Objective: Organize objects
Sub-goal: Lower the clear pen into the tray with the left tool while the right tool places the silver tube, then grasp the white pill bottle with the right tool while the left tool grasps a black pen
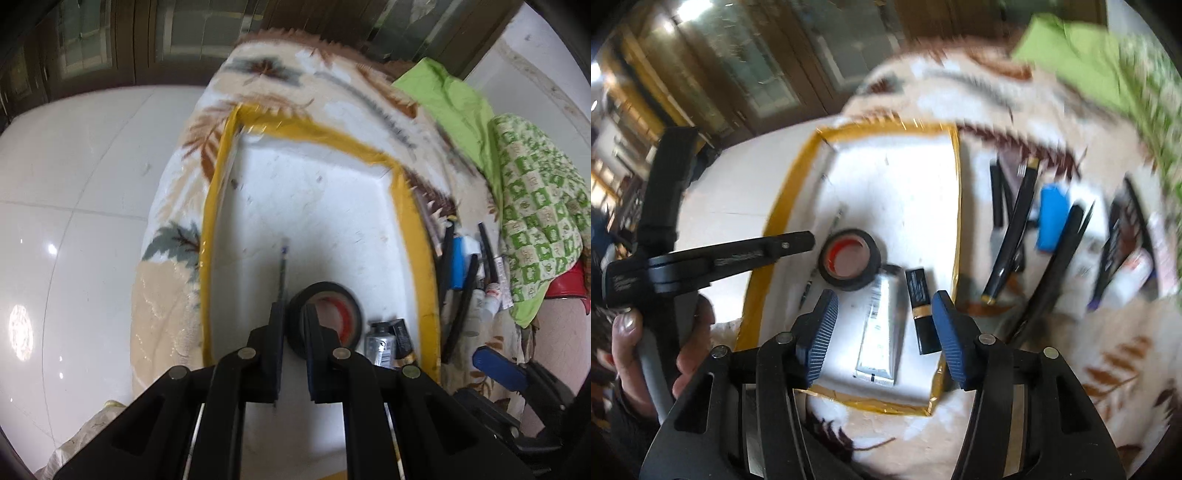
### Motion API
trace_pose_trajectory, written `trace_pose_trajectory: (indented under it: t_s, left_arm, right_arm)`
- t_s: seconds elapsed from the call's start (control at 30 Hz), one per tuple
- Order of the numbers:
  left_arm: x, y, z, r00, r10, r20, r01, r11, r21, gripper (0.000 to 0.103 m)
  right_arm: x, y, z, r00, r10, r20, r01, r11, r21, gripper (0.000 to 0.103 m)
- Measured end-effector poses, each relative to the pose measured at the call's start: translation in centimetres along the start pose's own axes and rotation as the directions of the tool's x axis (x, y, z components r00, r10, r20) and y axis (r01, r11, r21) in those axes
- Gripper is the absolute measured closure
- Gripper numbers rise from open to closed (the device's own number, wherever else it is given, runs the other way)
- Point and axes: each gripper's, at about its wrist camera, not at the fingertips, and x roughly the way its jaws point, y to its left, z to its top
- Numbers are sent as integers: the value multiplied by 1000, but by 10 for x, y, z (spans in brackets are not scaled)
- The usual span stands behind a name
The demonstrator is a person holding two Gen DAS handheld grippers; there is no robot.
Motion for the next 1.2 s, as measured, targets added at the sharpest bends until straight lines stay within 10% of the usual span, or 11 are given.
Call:
trace_pose_trajectory:
  t_s: [0.17,0.3,0.4,0.8,1.2]
  left_arm:
    - [-26,-25,-16,994,-36,107,33,999,31,89]
    - [-36,-38,-27,983,-98,158,100,995,-6,43]
    - [-40,-47,-33,971,-130,203,140,989,-39,29]
    - [-47,-73,-39,966,-133,221,125,991,51,27]
    - [-29,-112,-60,974,-49,220,14,987,158,27]
  right_arm:
    - [-38,10,-9,995,-52,85,59,995,-84,49]
    - [-55,17,-11,991,-74,112,87,990,-113,49]
    - [-64,15,-11,987,-95,127,110,987,-117,49]
    - [-61,-21,-19,984,-163,75,169,983,-77,49]
    - [-21,-199,-40,992,-67,-102,105,899,425,49]
